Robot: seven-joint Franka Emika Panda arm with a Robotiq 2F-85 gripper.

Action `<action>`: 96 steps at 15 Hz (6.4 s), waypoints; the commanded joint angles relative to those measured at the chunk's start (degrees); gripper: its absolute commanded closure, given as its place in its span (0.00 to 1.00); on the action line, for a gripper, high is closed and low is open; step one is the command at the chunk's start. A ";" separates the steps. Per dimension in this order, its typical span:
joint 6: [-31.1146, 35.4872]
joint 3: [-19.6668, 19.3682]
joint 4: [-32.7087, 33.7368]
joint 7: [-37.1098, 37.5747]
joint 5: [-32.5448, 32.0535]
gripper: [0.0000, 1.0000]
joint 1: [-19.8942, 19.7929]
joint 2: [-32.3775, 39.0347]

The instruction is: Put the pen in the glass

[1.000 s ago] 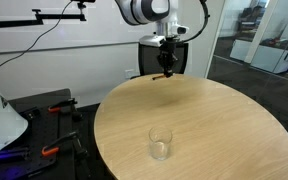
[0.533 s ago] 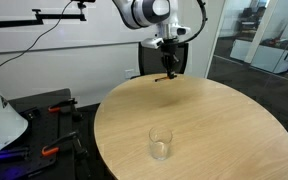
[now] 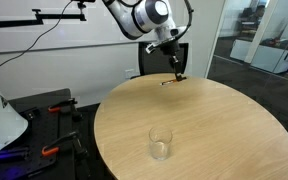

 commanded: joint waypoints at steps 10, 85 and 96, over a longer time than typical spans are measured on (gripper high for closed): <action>-18.28 -1.67 3.74 49.05 -22.78 0.96 1.72 0.88; -68.43 14.05 9.79 96.12 -20.29 0.00 -10.89 8.47; -69.58 14.75 10.90 96.02 -20.97 0.00 -11.63 8.62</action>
